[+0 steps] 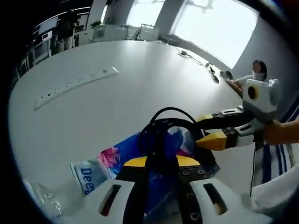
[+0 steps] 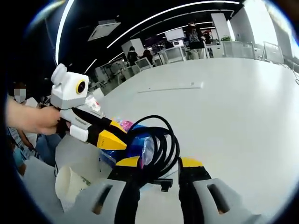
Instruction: Arrange the tabletop items into an orderly group along one side of the table until the central work area is clear of visible clutter.
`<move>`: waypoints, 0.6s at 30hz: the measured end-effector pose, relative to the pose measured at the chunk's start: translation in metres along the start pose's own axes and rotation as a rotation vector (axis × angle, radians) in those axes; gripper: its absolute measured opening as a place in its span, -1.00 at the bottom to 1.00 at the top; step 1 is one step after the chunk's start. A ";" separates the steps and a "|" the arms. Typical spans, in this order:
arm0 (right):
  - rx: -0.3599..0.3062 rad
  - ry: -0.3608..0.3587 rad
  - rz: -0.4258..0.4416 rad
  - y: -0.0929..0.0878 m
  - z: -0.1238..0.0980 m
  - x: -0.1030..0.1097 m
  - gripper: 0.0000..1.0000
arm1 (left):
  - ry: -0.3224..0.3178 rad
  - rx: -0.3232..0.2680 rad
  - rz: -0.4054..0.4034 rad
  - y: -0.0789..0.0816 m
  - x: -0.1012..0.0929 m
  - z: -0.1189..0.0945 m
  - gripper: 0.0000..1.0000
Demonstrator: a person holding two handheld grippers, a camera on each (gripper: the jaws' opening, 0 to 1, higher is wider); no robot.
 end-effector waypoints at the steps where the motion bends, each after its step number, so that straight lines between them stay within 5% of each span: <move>1: -0.009 -0.003 0.018 0.001 0.000 0.000 -0.52 | -0.003 -0.001 -0.006 0.001 0.000 0.000 -0.76; 8: -0.024 -0.010 0.045 0.008 -0.003 0.002 -0.85 | 0.003 0.019 -0.020 0.001 -0.001 0.000 -0.93; 18: -0.025 -0.001 0.106 0.007 -0.007 0.006 -0.96 | 0.000 -0.017 -0.033 0.006 -0.004 -0.013 -0.97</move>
Point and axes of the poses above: the point that each gripper's makers call its tool centre point, and the gripper's own axes: z roughly forward along the fingers, x roughly to its left, y roughly out of its top, the point moved 8 cm from there along -z, roughly backward along the fingers, and after that the axes turned 15 degrees about z, right-handed, at the moved point
